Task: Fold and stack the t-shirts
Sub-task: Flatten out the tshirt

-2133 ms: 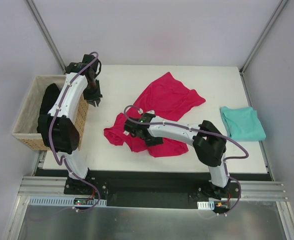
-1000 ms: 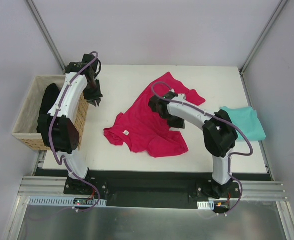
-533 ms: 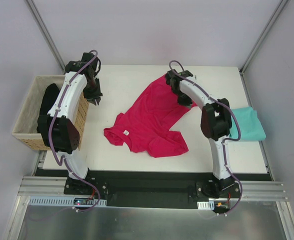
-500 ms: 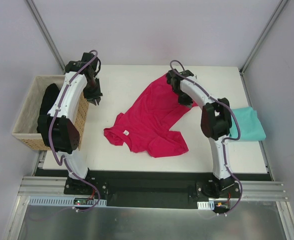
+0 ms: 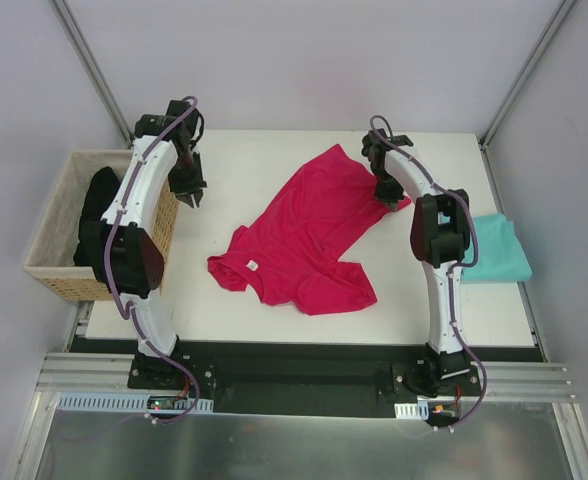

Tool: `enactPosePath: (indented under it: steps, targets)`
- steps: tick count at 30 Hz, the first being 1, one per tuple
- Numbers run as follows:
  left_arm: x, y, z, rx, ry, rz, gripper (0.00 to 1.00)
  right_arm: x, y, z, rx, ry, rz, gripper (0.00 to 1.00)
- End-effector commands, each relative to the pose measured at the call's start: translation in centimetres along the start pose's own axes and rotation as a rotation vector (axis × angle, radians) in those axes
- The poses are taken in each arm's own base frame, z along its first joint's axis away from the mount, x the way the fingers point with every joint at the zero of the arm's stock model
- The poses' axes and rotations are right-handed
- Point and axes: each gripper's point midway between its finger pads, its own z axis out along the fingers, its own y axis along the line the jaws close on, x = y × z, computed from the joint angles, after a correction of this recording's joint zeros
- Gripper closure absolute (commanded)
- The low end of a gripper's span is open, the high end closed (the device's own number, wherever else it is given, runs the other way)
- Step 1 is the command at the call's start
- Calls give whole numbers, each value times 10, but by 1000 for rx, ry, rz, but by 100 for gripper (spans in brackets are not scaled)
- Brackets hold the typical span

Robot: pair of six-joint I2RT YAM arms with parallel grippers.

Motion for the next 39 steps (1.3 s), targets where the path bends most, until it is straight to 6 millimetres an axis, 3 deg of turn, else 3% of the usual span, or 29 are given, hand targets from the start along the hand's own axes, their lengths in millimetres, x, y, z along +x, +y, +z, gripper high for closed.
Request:
enactPosePath:
  steps: [1, 8, 14, 21, 29, 36, 39]
  targets:
    - [-5, 5, -13, -18, 1, -24, 86, -19, 0, 10, -61, 12, 25, 99]
    - [-9, 3, -12, -22, 16, -30, 86, -25, 17, 23, -173, 50, 58, 99]
    - [-11, 0, -6, -22, 34, -37, 86, -28, 58, 20, -360, 68, 59, 99]
    - [-11, 0, -2, -25, 47, -41, 86, -23, 108, -1, -562, 75, -21, 99]
    - [-9, -1, 4, -29, 67, -46, 86, -13, 144, -20, -718, 86, -98, 99]
    - [-4, -1, 8, -31, 87, -47, 87, 10, 183, -55, -909, 111, -209, 99]
    - [-4, -1, 8, -30, 86, -47, 87, 11, 181, -54, -851, 78, -229, 98]
